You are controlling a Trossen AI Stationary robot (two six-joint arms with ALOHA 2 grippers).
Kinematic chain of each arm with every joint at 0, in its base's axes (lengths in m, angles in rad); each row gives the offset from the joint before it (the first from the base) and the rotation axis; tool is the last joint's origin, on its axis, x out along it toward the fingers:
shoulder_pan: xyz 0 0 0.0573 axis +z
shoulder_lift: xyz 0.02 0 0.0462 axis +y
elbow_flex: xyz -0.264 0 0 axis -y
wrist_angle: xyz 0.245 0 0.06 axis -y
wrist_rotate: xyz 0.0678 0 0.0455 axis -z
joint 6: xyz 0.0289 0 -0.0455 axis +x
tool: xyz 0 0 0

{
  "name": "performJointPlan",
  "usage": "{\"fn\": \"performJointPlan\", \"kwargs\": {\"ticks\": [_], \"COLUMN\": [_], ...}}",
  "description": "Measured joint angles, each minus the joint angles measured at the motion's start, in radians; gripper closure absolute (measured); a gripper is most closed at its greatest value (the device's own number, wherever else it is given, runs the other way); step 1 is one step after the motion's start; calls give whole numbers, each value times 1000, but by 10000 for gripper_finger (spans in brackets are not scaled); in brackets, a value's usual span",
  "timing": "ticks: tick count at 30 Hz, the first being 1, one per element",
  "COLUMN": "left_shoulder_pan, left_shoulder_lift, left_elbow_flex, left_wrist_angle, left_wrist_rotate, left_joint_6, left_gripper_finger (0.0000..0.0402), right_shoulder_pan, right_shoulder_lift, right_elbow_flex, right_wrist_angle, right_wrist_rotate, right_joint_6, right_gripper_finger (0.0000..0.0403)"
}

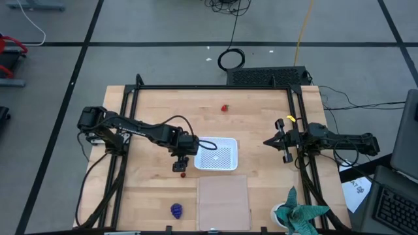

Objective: Pick and placing Produce into tupperware
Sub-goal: Put the black cherry into the white bin

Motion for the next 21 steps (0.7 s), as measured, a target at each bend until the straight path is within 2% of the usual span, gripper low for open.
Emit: {"fn": "performJointPlan", "kwargs": {"ticks": [21], "left_shoulder_pan": [-4], "left_shoulder_lift": [0], "left_elbow_flex": [-162], "left_wrist_angle": [222], "left_wrist_rotate": [-30], "left_joint_6": [-71], "left_gripper_finger": [57], "right_shoulder_pan": [0], "right_shoulder_lift": [0], "right_elbow_flex": [0], "right_wrist_angle": [1], "right_wrist_rotate": [0], "right_joint_6": [0], "right_gripper_finger": [403]}}
